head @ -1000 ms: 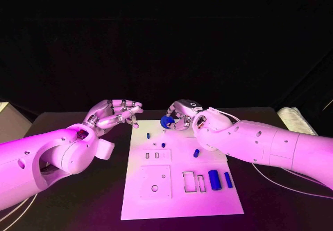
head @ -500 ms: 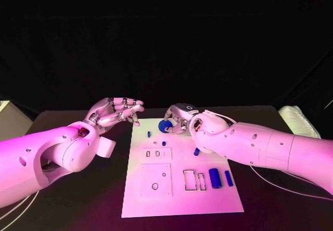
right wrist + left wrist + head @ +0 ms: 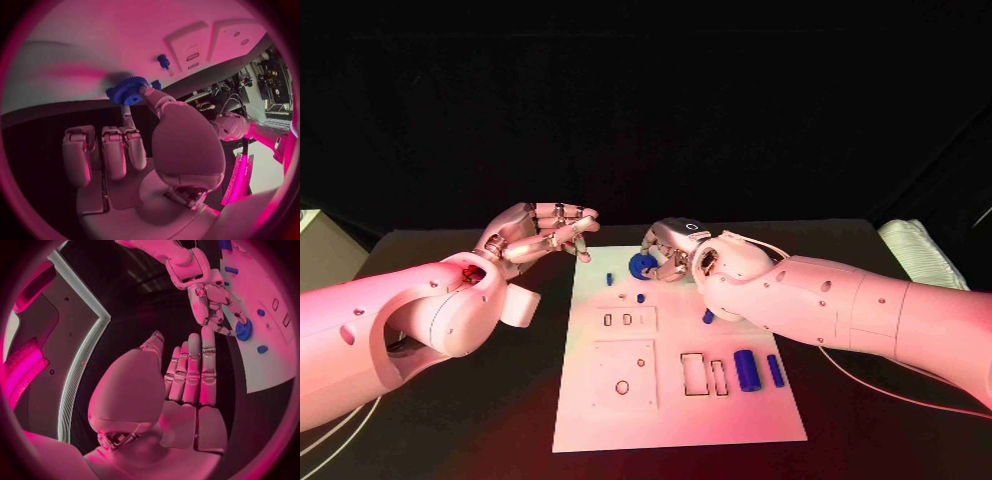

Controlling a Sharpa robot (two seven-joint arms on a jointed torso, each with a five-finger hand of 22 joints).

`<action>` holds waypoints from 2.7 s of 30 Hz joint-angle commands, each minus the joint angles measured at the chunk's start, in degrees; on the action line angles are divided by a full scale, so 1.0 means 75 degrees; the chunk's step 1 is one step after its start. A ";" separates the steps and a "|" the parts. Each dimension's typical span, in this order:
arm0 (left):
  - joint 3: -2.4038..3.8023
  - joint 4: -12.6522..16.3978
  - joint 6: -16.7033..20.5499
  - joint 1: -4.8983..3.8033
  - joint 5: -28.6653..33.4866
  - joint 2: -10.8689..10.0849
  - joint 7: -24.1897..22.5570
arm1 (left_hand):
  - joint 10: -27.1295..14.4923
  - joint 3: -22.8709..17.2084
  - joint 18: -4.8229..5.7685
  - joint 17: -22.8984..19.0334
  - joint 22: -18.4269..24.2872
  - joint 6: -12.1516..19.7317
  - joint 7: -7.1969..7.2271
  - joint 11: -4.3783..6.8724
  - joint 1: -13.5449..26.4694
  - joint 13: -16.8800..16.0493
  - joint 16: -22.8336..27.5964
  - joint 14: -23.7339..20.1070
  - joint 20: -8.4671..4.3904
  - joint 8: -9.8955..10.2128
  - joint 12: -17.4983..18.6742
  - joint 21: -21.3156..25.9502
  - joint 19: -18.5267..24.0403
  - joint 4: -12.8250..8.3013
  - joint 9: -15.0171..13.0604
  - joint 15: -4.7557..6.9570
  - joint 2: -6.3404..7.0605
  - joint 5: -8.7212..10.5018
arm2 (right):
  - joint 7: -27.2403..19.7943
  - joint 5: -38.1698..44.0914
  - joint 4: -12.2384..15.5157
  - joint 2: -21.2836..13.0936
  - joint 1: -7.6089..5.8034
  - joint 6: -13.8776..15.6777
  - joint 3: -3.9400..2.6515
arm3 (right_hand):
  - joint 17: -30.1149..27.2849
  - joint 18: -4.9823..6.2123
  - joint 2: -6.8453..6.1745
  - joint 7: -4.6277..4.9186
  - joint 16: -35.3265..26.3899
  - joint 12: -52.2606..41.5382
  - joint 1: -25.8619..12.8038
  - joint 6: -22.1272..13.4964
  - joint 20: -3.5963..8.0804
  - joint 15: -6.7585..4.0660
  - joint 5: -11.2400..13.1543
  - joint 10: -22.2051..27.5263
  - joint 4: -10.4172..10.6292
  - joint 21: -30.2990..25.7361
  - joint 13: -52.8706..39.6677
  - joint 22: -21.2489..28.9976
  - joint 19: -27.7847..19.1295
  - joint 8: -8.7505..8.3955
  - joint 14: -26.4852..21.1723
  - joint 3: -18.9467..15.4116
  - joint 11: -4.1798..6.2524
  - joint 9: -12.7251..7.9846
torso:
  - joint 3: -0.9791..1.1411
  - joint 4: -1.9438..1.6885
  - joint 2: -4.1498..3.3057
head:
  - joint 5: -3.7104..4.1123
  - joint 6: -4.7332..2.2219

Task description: Assemble the parts on the task board

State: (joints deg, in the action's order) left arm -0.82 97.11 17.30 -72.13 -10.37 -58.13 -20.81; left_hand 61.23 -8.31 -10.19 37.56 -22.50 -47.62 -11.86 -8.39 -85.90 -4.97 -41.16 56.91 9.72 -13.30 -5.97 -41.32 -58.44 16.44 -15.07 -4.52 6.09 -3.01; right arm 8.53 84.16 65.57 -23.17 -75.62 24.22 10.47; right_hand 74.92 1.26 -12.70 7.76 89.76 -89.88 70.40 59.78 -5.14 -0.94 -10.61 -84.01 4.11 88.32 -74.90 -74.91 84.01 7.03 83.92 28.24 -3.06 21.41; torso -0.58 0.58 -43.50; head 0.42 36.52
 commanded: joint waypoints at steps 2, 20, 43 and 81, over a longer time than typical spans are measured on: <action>0.0005 0.0017 -0.0115 -0.0011 -0.0018 0.0018 -0.0029 | -0.0028 -0.0008 -0.0029 -0.0008 -0.0009 0.0027 -0.0062 -0.0032 -0.0004 -0.0008 0.0037 -0.0050 -0.0007 0.0030 0.0015 -0.0036 0.0059 0.0000 -0.0007 -0.0019 -0.0064 0.0030 | 0.0047 0.0129 -0.0119 0.0064 0.0026 -0.0126 0.0004 | 0.2011 -0.0090 -0.0003 -0.0021 0.0032 -0.0017 -0.0117 -0.0037 0.0034 -0.0017 -0.0025 -0.0798 0.0027 -0.0014 -0.2013 -0.1770 0.0655 -0.0027 0.0810 0.0017 0.0018 0.0001 | -0.0001 -0.0007 -0.0003 | 0.0002 -0.0017; 0.0005 0.0006 -0.0117 -0.0011 -0.0018 0.0007 -0.0011 | -0.0028 -0.0008 -0.0029 -0.0008 -0.0009 0.0027 -0.0062 -0.0032 -0.0004 -0.0008 0.0037 -0.0050 -0.0007 0.0030 0.0015 -0.0036 0.0059 0.0000 -0.0007 -0.0019 -0.0064 0.0030 | 0.0011 0.0144 -0.0277 0.0171 0.0113 -0.0197 0.0019 | 0.2011 -0.0064 -0.0096 0.0026 0.0032 -0.0017 -0.0313 -0.0154 -0.0006 0.0025 0.0011 -0.0798 0.0090 -0.0097 -0.2013 -0.1692 0.0607 -0.0109 0.0810 -0.0144 -0.0028 -0.0020 | -0.0007 0.0002 0.0007 | -0.0021 0.0039; 0.0005 -0.0036 -0.0144 -0.0011 -0.0018 0.0000 0.0014 | -0.0032 -0.0007 -0.0034 -0.0010 -0.0017 0.0034 -0.0059 -0.0031 -0.0010 -0.0016 0.0077 -0.0030 -0.0001 0.0033 0.0015 -0.0055 0.0078 0.0004 -0.0022 -0.0019 -0.0053 0.0030 | -0.0011 0.0168 -0.0173 0.0091 0.0119 0.0064 0.0026 | 0.2011 -0.0063 -0.0089 0.0018 0.0032 -0.0017 -0.0326 -0.0123 -0.0010 0.0024 -0.0062 -0.0798 0.0094 -0.0103 -0.2013 -0.1687 0.0604 -0.0095 0.0810 -0.0179 -0.0023 -0.0010 | -0.0004 -0.0003 0.0002 | -0.0022 0.0022; 0.0004 -0.0154 -0.0186 -0.0009 -0.0014 0.0040 0.0026 | -0.0038 -0.0006 -0.0034 -0.0010 -0.0019 0.0040 -0.0059 -0.0032 -0.0005 -0.0017 0.0091 -0.0025 0.0000 0.0036 0.0017 -0.0061 0.0085 0.0008 -0.0026 -0.0020 -0.0054 0.0031 | -0.0707 -0.0725 0.0639 -0.0781 0.0068 0.1196 -0.0042 | 0.2011 -0.0074 0.0311 0.0256 0.0032 -0.0017 0.0677 -0.0878 -0.0194 0.0216 -0.0058 -0.0798 0.1652 -0.0080 -0.2013 -0.1735 0.0631 -0.0272 0.0810 -0.2811 -0.0240 -0.0570 | -0.0001 0.0014 0.0029 | -0.0010 0.0026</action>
State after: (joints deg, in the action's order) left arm -0.82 95.89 16.97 -72.13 -10.38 -57.91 -20.21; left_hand 61.23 -8.31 -10.19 37.57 -22.56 -47.62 -11.86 -8.39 -85.90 -5.01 -40.81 56.91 9.72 -13.30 -5.97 -41.54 -58.02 16.44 -15.21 -4.52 6.09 -3.01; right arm 6.99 82.98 69.43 -28.22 -74.87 28.68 10.30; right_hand 74.91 1.27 -10.77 9.73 89.76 -89.88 75.48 52.91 -6.79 0.92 -10.79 -84.11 16.47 87.61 -74.91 -74.91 84.00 4.85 84.12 6.87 -5.22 17.19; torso -0.60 0.58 -43.43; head 0.39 36.74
